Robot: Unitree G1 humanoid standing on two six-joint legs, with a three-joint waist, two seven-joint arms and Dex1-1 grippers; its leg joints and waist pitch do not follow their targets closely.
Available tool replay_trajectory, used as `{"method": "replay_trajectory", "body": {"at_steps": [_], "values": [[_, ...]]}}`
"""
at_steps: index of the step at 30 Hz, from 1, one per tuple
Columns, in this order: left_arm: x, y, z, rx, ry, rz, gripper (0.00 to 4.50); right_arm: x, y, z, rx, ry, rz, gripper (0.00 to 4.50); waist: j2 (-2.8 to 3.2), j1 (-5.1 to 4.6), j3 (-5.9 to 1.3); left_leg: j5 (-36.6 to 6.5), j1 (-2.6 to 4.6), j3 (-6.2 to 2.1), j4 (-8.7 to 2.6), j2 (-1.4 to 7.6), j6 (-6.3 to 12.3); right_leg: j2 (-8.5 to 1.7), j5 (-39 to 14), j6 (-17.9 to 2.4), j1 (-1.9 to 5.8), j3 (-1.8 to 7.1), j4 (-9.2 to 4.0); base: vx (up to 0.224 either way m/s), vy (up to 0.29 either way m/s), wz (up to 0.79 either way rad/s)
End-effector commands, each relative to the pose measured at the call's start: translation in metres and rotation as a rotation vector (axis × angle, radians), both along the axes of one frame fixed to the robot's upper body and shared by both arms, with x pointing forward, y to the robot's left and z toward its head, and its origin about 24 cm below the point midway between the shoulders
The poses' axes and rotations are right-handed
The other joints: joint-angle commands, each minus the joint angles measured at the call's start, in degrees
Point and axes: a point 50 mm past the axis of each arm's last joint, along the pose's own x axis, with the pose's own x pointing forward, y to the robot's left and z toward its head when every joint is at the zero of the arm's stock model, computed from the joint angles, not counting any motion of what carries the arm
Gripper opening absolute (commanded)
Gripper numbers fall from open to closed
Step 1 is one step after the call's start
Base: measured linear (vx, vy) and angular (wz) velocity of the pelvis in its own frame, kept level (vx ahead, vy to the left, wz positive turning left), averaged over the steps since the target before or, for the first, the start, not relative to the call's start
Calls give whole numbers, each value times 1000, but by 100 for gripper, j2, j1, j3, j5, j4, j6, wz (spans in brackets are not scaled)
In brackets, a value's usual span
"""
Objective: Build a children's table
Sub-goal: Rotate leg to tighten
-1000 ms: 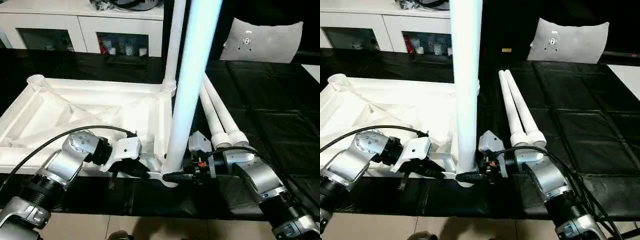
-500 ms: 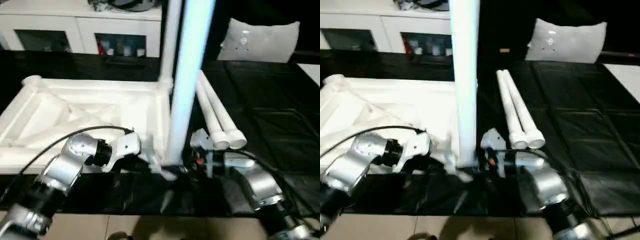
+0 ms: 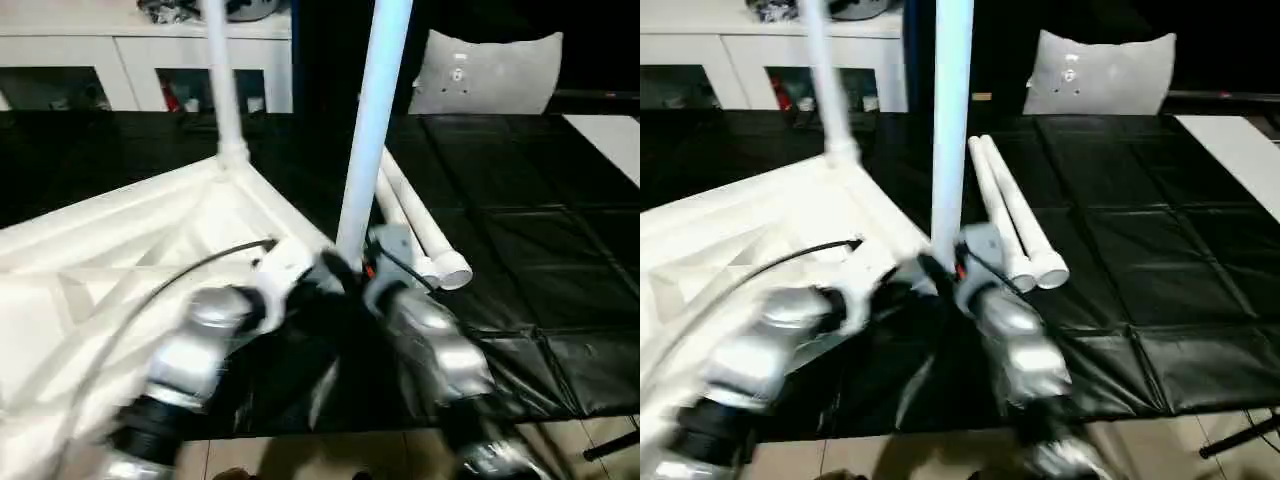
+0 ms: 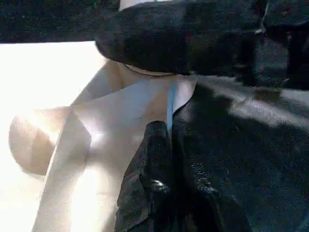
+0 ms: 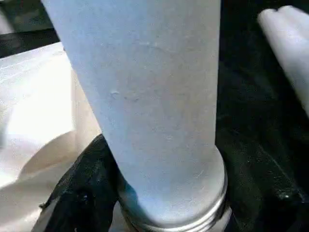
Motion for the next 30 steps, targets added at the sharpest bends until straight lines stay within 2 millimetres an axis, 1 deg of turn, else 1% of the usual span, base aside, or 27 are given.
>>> {"method": "replay_trajectory", "body": {"at_steps": [1,2,3,4,6,7,8,10,11,12,13,14,15,16,17,18,19,21,22,23,24,26,27,28,29,30], "values": [[4,-18,19,-26,-88,-33,0,-11,32,-2,41,6,134,304,59,22,-340,-1297,43,-80,-420,202,-11,-414,-1082,-892,246,312,-452,0,0,0],[4,-18,19,-26,-88,-33,0,-11,32,-2,41,6,134,304,45,23,-338,-1202,20,-72,-416,198,29,-419,-915,-933,265,313,-440,0,0,0],[2,-16,18,-12,-81,-48,0,-11,29,-1,41,-17,142,338,39,34,-352,-1086,18,-66,-403,192,72,-425,-790,-962,281,311,-425,0,0,0],[2,-14,17,-7,-74,-53,0,-11,28,0,42,-28,151,341,41,33,-347,-1073,18,-65,-406,193,91,-423,-774,-976,279,309,-425,0,0,0],[2,-9,16,6,-68,-52,0,-11,25,1,36,-47,155,343,37,27,-336,-1112,10,-64,-411,192,118,-424,-859,-979,289,304,-434,0,0,0],[2,-5,16,11,-67,-50,0,-12,24,2,39,-65,168,351,62,26,-336,-1166,19,-70,-417,202,100,-430,-945,-976,287,304,-447,0,0,0],[3,-2,15,17,-65,-51,0,-13,21,4,36,-85,174,379,58,33,-338,-1212,33,-76,-420,204,82,-422,-1019,-956,288,299,-450,0,0,0],[5,11,15,44,-57,-75,0,-15,7,8,43,-128,190,387,77,23,-333,-1274,25,-84,-430,198,73,-414,-1064,-933,293,299,-452,0,0,0],[5,11,15,44,-57,-75,0,-15,7,8,43,-128,190,391,38,13,-334,-1290,30,-78,-431,202,92,-407,-1074,-920,293,299,-461,0,0,0],[5,13,15,47,-55,-82,0,-16,5,9,43,-141,199,410,50,13,-330,-1277,21,-79,-429,202,94,-417,-1071,-946,294,305,-445,0,0,0],[5,16,15,47,-54,-85,0,-18,-2,10,37,-158,215,418,56,16,-328,-1305,34,-74,-426,204,88,-422,-1163,-956,280,304,-462,0,0,0],[6,20,15,59,-54,-107,0,-19,-8,11,34,-174,227,424,102,31,-324,-1351,49,-74,-425,207,74,-416,-1210,-950,273,307,-478,0,0,0],[7,25,14,69,-51,-118,0,-21,-15,12,26,-190,235,424,79,42,-323,-1365,46,-73,-417,200,91,-415,-1232,-926,276,307,-490,0,0,0],[7,30,14,76,-49,-137,0,-23,-23,13,22,-197,239,441,80,50,-333,-1328,35,-85,-424,201,102,-411,-1186,-913,296,307,-460,0,0,0],[8,32,13,80,-47,-149,0,-23,-27,13,20,-201,239,441,87,54,-326,-1339,39,-78,-428,201,113,-406,-1184,-910,278,308,-471,0,0,0],[10,37,11,97,-48,-169,0,-26,-37,14,17,-204,244,441,83,47,-331,-1346,40,-81,-429,207,100,-412,-1178,-927,282,307,-459,0,0,0],[10,38,11,100,-49,-175,0,-27,-39,14,17,-205,245,441,78,61,-330,-1341,42,-77,-418,190,116,-407,-1215,-905,287,308,-477,0,0,0],[14,43,9,124,-68,-223,0,-33,-53,15,15,-204,250,441,98,73,-329,-1388,58,-79,-422,199,107,-408,-1245,-919,280,311,-477,0,0,0],[15,43,9,128,-76,-235,0,-34,-57,15,11,-205,248,441,95,78,-328,-1403,60,-76,-423,195,113,-405,-1276,-910,278,310,-488,0,0,0],[19,44,9,137,-92,-255,0,-39,-64,16,1,-207,240,441,99,82,-331,-1412,63,-82,-427,203,96,-411,-1293,-917,275,309,-478,0,0,0],[21,44,9,140,-98,-260,0,-40,-67,16,-3,-209,235,441,95,115,-329,-1406,56,-83,-428,201,87,-413,-1289,-853,288,313,-486,0,0,0],[23,44,11,147,-113,-263,0,-42,-71,17,-2,-209,226,441,90,134,-336,-1433,70,-83,-429,204,62,-417,-1321,-875,276,307,-482,0,0,0],[31,42,16,132,-146,-273,0,-50,-75,18,-4,-203,229,441,111,132,-336,-1437,64,-85,-428,202,52,-418,-1337,-884,279,306,-478,0,0,0],[33,41,18,129,-157,-276,0,-52,-76,19,-5,-200,234,441,122,163,-337,-1468,86,-74,-414,193,57,-412,-1412,-815,269,310,-510,0,0,0],[35,40,20,121,-168,-282,0,-54,-75,19,-10,-196,242,441,101,166,-338,-1434,57,-86,-422,190,66,-421,-1405,-800,293,306,-500,0,0,0],[38,40,22,94,-178,-272,0,-58,-73,19,-28,-196,262,441,97,178,-344,-1370,55,-84,-416,195,63,-428,-1367,-796,292,305,-498,0,0,0]]}}
